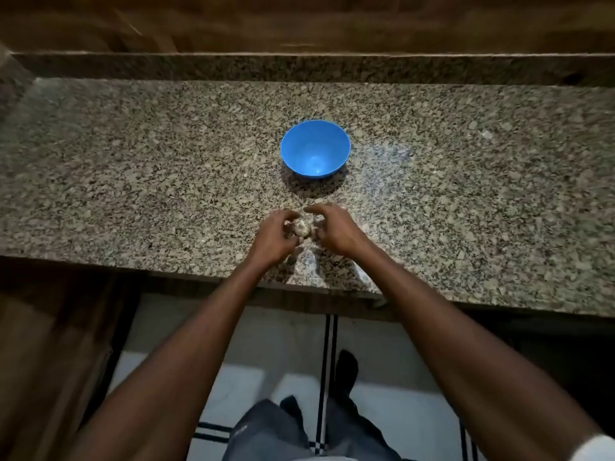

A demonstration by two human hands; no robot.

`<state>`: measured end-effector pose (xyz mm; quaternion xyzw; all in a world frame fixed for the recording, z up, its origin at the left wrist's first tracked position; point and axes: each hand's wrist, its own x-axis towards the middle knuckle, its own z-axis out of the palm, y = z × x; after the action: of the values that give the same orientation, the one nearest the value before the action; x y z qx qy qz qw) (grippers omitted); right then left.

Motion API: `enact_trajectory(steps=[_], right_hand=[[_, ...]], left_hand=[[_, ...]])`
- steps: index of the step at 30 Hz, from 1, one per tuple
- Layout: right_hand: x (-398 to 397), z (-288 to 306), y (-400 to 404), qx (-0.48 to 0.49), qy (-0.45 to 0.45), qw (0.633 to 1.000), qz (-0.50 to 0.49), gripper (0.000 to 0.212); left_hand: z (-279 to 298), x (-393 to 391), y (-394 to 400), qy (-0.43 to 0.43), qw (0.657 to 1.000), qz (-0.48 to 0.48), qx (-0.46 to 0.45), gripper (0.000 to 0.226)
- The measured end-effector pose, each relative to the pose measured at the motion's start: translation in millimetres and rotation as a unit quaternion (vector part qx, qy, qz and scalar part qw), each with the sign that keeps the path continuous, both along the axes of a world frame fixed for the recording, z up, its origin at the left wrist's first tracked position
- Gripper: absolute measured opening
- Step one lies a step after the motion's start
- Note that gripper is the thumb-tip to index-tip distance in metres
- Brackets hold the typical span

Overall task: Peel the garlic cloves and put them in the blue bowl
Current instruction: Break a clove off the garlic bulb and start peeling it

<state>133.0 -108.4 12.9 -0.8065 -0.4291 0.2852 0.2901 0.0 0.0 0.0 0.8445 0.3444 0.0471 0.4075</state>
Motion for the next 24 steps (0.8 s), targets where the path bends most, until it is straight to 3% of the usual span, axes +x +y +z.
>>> enact_trajectory(steps=[4, 8, 11, 19, 24], right_hand=[[-2, -14, 11, -0.011, 0.019, 1.000, 0.014, 0.059], [-2, -21, 14, 0.044, 0.044, 0.997, -0.040, 0.038], [1, -25, 18, 0.054, 0.125, 0.987, -0.083, 0.029], [4, -19, 24, 0.112, 0.372, 0.902, -0.187, 0.031], [2, -17, 23, 0.139, 0.427, 0.857, -0.251, 0.034]], left_hand=[[-12, 2, 5, -0.001, 0.999, 0.036, -0.031, 0.042], [-18, 2, 19, -0.055, 0.993, 0.076, -0.076, 0.025], [-20, 1, 29, -0.099, 0.973, 0.110, -0.179, 0.020], [-9, 3, 50, -0.167, 0.941, 0.092, -0.278, 0.015], [-7, 3, 53, -0.179, 0.939, 0.106, -0.273, 0.013]])
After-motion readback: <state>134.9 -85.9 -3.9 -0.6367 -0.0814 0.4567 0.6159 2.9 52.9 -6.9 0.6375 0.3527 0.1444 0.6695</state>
